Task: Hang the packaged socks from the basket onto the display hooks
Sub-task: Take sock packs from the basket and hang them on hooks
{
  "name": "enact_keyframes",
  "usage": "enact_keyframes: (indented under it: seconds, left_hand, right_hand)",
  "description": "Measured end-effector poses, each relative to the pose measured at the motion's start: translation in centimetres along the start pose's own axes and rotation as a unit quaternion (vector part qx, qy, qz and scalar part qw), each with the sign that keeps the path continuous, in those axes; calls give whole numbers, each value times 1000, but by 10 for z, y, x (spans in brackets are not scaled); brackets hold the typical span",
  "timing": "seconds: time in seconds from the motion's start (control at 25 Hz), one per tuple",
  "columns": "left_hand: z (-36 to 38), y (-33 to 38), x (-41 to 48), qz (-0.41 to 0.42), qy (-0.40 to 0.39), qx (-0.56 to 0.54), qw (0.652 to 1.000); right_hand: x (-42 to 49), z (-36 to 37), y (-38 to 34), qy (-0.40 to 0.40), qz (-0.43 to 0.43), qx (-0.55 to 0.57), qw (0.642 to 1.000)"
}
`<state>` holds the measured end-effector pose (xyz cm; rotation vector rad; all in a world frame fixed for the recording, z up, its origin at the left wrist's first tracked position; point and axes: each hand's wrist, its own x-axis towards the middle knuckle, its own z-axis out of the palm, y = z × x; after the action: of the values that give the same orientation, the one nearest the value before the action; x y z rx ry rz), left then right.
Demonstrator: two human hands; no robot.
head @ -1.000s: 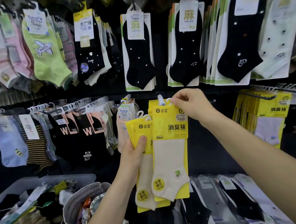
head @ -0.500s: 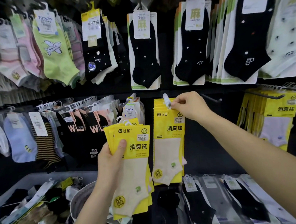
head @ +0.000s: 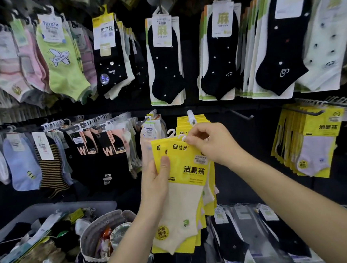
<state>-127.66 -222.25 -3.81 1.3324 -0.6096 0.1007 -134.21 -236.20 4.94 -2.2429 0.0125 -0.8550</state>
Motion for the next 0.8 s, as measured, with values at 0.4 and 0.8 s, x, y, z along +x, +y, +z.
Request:
enact_keyframes:
  seconds: [0.4,0.8]
  left_hand:
    - [-15,-17,11,-40,87,-19,995]
    - [-61,-9,12,-45,120,20,992]
  right_hand:
    - [30,-30,20,73,95,14,993]
    - [57,-17,18,32,99,-74,992]
